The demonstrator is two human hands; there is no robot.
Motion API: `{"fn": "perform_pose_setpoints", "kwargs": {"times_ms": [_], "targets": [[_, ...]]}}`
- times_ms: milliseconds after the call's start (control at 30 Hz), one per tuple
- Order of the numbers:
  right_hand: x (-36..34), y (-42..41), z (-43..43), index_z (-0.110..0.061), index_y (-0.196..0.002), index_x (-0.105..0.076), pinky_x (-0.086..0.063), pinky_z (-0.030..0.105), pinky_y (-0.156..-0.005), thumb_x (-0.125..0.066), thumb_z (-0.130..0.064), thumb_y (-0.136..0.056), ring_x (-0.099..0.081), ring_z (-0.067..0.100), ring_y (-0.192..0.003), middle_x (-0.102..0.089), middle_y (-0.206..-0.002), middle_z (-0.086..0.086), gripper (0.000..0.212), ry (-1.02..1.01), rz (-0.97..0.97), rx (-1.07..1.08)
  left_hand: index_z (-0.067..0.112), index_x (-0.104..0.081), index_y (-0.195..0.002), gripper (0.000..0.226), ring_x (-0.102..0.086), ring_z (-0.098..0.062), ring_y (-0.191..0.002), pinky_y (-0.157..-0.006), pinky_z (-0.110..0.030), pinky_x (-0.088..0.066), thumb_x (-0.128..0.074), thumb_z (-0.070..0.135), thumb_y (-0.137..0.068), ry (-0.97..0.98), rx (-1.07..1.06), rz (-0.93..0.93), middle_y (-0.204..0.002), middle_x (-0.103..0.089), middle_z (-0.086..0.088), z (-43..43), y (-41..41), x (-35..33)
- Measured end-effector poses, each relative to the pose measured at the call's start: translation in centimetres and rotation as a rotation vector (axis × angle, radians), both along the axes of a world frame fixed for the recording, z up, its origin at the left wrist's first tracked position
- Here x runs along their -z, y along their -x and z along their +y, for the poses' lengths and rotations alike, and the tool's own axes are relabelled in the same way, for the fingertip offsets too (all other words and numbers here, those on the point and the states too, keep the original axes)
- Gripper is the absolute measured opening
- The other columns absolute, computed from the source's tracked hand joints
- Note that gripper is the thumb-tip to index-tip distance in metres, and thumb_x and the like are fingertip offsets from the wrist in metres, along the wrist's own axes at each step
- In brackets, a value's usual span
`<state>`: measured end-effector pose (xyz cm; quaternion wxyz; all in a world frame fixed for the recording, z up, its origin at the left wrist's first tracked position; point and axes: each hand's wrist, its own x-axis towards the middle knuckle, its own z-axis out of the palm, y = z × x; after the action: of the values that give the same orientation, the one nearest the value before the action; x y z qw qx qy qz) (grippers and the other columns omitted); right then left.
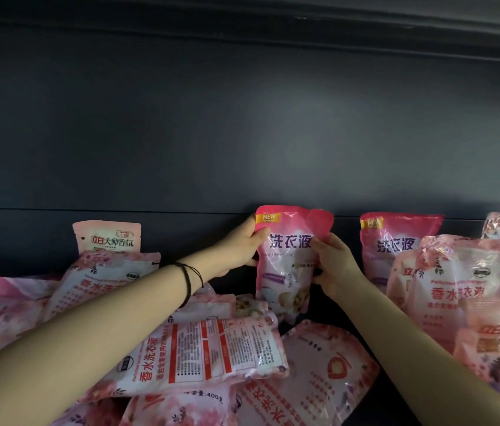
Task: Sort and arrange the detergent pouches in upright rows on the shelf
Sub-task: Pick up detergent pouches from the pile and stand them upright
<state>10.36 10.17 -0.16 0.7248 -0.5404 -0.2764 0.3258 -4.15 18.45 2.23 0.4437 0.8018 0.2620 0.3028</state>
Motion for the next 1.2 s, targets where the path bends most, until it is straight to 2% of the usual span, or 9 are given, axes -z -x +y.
{"fn": "perform_pose_setpoints", "kwargs": {"times_ms": [133, 267, 333, 500, 600, 700, 900, 1033, 1200], "targets": [[0.2, -0.5, -0.3, -0.008, -0.101, -0.056, -0.050, 0.048, -0.087, -0.051, 0.000, -0.091, -0.061, 0.034, -0.093, -0.064, -0.102, 0.017, 0.014, 0.051, -0.362, 0.193, 0.021, -0.038, -0.138, 0.037, -0.056, -0.022, -0.116, -0.085, -0.038, -0.056, -0.041, 0.028, -0.102, -0.038, -0.044, 0.086, -0.135, -0.051, -0.005, 0.0, 0.4, -0.3], [-2.4, 0.8, -2.1, -0.009, -0.123, -0.047, -0.035, 0.019, -0.081, -0.057, 0.007, -0.079, -0.046, 0.020, -0.103, -0.047, -0.118, 0.006, 0.048, -0.119, -0.745, 0.408, 0.014, -0.042, -0.134, 0.045, -0.061, -0.023, -0.107, -0.082, -0.035, -0.055, -0.050, 0.038, -0.097, -0.123, -0.111, 0.284, -0.119, -0.056, -0.005, -0.2, 2.7, -1.1], [-3.4, 1.8, -3.5, -0.011, -0.127, -0.048, -0.029, 0.016, -0.084, -0.062, 0.003, -0.078, -0.039, 0.017, -0.106, -0.036, -0.119, 0.000, 0.052, -0.136, -0.951, 0.457, 0.018, -0.046, -0.133, 0.043, -0.062, -0.022, -0.103, -0.077, -0.033, -0.054, -0.053, 0.038, -0.095, -0.208, -0.103, 0.334, -0.116, -0.059, -0.004, -0.5, 4.6, -1.5], [-4.1, 4.2, -6.9, -0.018, -0.103, -0.066, -0.034, 0.002, -0.083, -0.067, -0.005, -0.082, -0.054, 0.010, -0.099, -0.055, -0.110, -0.003, 0.024, -0.015, -1.351, 0.071, 0.032, -0.062, -0.110, 0.019, -0.064, -0.006, -0.093, -0.081, -0.024, -0.052, -0.060, 0.037, -0.092, -0.563, 0.103, 0.555, -0.105, -0.068, 0.011, -3.1, 9.8, -2.2], [-3.5, 5.5, -8.6, -0.026, -0.099, -0.067, -0.047, 0.019, -0.083, -0.068, -0.015, -0.084, -0.058, 0.008, -0.096, -0.057, -0.106, -0.011, 0.019, 0.100, -1.510, -0.116, 0.040, -0.058, -0.109, 0.022, -0.059, 0.000, -0.092, -0.078, -0.029, -0.052, -0.055, 0.050, -0.090, -0.797, 0.117, 0.723, -0.104, -0.062, 0.021, -5.5, 11.8, -2.2], [-2.8, 6.6, -10.2, -0.030, -0.101, -0.066, -0.052, 0.032, -0.081, -0.065, -0.022, -0.085, -0.060, 0.006, -0.091, -0.057, -0.104, -0.017, 0.018, 0.184, -1.621, -0.232, 0.042, -0.054, -0.113, 0.029, -0.055, -0.002, -0.095, -0.079, -0.031, -0.050, -0.050, 0.057, -0.088, -0.949, 0.132, 0.759, -0.102, -0.057, 0.021, -7.7, 13.0, -1.8], [-1.4, 7.2, -14.4, -0.039, -0.101, -0.060, -0.052, 0.022, -0.078, -0.061, -0.037, -0.084, -0.057, -0.001, -0.094, -0.054, -0.106, -0.022, 0.017, 0.203, -1.785, -0.292, 0.040, -0.054, -0.116, 0.035, -0.051, -0.004, -0.105, -0.079, -0.019, -0.032, -0.047, 0.058, -0.087, -1.030, 0.115, 0.597, -0.113, -0.059, 0.016, -11.2, 14.2, 0.4], [2.0, 8.0, -16.6, -0.035, -0.101, -0.061, -0.048, 0.020, -0.080, -0.061, -0.052, -0.081, -0.053, -0.002, -0.096, -0.055, -0.105, -0.020, 0.026, 0.165, -1.835, -0.509, 0.040, -0.056, -0.110, 0.026, -0.048, 0.000, -0.095, -0.078, -0.021, -0.040, -0.053, 0.054, -0.088, -0.944, 0.086, 0.541, -0.100, -0.058, 0.017, -13.5, 14.3, 1.6], [5.4, 8.9, -16.8, -0.031, -0.106, -0.062, -0.044, 0.027, -0.086, -0.062, -0.059, -0.079, -0.050, 0.008, -0.106, -0.057, -0.110, -0.014, 0.039, 0.113, -1.847, -0.592, 0.037, -0.061, -0.107, 0.020, -0.040, 0.010, -0.088, -0.069, -0.007, -0.030, -0.056, 0.043, -0.089, -0.853, 0.025, 0.522, -0.096, -0.054, 0.019, -15.1, 13.3, 3.0]]}}
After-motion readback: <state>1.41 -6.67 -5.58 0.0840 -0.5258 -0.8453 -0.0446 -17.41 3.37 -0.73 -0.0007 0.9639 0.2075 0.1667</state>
